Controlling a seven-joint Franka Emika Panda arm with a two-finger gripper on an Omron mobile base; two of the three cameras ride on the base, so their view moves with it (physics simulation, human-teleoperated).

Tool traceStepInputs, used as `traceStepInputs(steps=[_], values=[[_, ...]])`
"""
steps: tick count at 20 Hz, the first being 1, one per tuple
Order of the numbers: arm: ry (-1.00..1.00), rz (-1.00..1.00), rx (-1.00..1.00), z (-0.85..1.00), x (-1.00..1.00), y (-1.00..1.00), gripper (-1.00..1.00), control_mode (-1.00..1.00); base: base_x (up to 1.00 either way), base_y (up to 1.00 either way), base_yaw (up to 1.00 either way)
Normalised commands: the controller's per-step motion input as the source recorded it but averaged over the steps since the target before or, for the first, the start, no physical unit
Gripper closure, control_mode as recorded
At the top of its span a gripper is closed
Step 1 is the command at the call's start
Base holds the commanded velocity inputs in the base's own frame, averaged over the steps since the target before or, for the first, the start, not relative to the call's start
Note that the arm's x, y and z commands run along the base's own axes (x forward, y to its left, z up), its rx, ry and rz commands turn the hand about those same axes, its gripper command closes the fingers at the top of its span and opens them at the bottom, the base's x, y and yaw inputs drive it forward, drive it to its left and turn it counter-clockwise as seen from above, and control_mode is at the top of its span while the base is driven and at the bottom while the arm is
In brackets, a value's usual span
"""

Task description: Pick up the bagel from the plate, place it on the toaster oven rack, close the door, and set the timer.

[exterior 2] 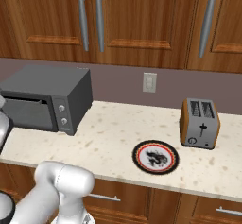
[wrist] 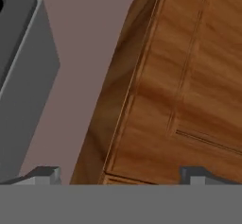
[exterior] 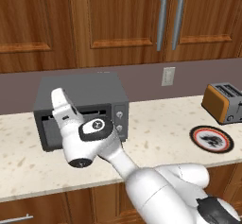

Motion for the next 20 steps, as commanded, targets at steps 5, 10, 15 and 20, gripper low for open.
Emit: traceStepInputs(steps=[5, 10, 15, 20], values=[[0.19, 0.00, 0.14, 0.61, -0.92, -0.26, -1.00, -1.00, 0.00, 0.00, 0.00], [0.38, -0.06, 0.29, 0.19, -0.85, -0.45, -1.00, -1.00, 0.00, 0.00, 0.00], [0.41, -0.26, 0.41, 0.00, -0.40, -0.26, -1.00, -1.00, 0.00, 0.00, 0.00], [0.34, -0.48, 0.39, -0.03, 0.00, -0.14, -1.00, -1.00, 0.00, 0.00, 0.00]])
